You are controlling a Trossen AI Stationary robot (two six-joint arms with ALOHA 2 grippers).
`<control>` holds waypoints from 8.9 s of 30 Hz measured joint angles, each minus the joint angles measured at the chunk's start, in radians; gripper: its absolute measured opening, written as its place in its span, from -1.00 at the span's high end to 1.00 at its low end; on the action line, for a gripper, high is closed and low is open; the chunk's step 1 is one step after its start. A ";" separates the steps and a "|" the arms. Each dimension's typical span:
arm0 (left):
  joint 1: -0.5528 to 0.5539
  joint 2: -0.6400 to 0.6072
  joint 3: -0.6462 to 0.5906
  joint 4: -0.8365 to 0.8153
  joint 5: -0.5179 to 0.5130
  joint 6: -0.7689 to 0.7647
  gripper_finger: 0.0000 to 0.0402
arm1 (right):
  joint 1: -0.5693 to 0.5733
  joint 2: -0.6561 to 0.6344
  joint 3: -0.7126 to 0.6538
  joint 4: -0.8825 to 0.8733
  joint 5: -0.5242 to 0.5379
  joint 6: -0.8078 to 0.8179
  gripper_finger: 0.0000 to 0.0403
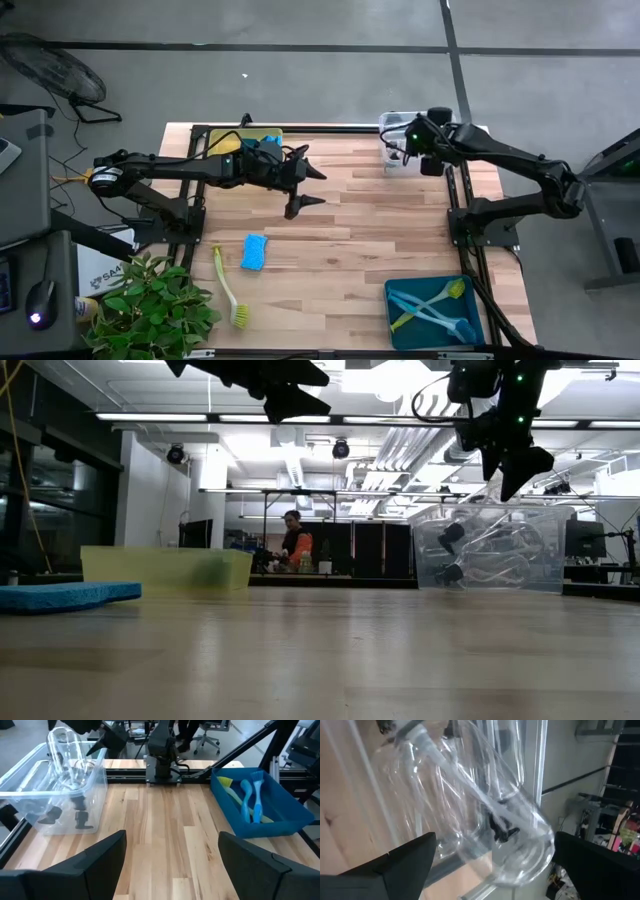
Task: Pick & Place Kitchen Sink Supplies
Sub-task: Put the transparent soap dispenser into the transparent bin, then put the blue sponge into the yellow bin
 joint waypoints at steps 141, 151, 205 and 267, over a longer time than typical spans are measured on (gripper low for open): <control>-0.379 -0.043 -0.487 -0.420 -0.223 -0.465 0.98 | 1.068 -0.124 -0.329 0.960 -0.160 0.807 -0.97; -0.380 -0.042 -0.378 -0.408 -0.428 -0.417 1.00 | 1.067 0.006 -0.329 1.035 -0.115 0.805 -0.97; 0.062 0.039 -0.288 -0.062 -1.495 -1.098 1.00 | 1.010 0.534 -0.329 2.028 0.153 0.594 -0.97; 0.341 0.055 -0.288 -0.469 -0.967 -1.893 0.93 | 1.028 0.534 -0.329 2.019 0.092 0.627 -0.97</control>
